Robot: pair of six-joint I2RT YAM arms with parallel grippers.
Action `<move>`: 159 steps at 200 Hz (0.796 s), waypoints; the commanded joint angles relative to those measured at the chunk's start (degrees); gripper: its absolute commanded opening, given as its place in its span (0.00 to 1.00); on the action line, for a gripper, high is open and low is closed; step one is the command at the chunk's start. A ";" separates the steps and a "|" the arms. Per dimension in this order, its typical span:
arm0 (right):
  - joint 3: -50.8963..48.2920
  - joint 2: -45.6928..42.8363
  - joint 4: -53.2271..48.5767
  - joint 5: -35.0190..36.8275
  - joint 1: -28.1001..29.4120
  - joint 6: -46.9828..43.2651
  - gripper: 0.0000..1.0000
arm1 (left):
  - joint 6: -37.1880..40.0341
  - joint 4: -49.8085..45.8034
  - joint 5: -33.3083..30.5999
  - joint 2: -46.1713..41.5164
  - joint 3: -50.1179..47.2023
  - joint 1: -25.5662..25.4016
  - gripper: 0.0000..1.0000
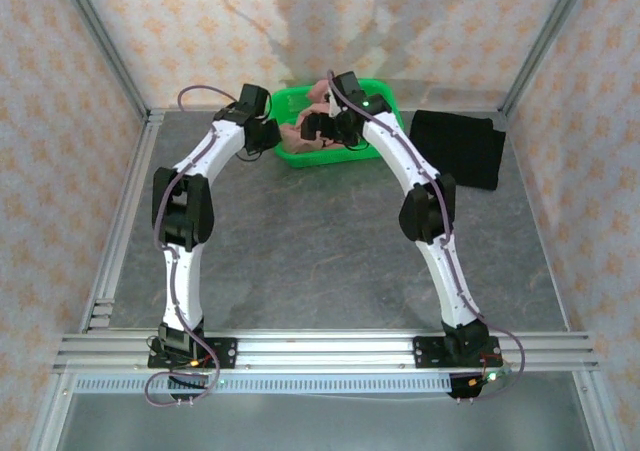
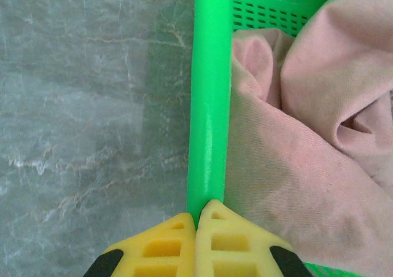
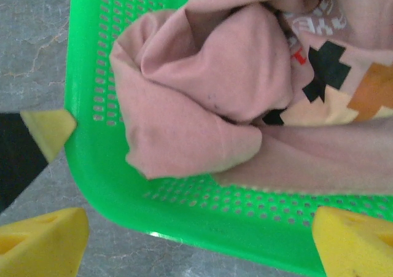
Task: Fold and stack the t-shirts
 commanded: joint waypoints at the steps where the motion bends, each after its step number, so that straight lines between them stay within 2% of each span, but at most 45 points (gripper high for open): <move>1: 3.39 1.52 -0.59 2.54 0.34 -1.04 0.94 | -0.36 -6.29 0.92 -1.71 -5.57 -1.23 0.00; 70: 5.21 7.05 0.98 3.84 1.81 -0.21 0.92 | -1.80 -3.60 3.02 -10.13 -18.00 -2.59 0.00; 79: 5.48 7.79 1.46 4.04 2.19 -0.04 0.91 | -3.80 -2.76 3.44 -10.91 -19.44 -2.73 0.00; 108: 3.64 9.01 4.32 6.82 3.01 1.35 0.81 | -5.14 -0.73 4.71 -12.67 -21.97 -3.01 0.00; 123: 2.12 8.82 6.22 8.32 3.30 2.24 0.71 | -5.73 -0.11 5.24 -13.46 -22.70 -3.21 0.00; 132: 1.82 8.72 6.96 9.16 3.30 3.22 0.62 | -6.25 0.76 5.78 -14.06 -23.31 -3.16 0.00; 159: 1.80 7.08 10.78 9.03 3.30 5.34 0.18 | -7.13 2.06 6.59 -15.32 -23.99 -3.24 0.00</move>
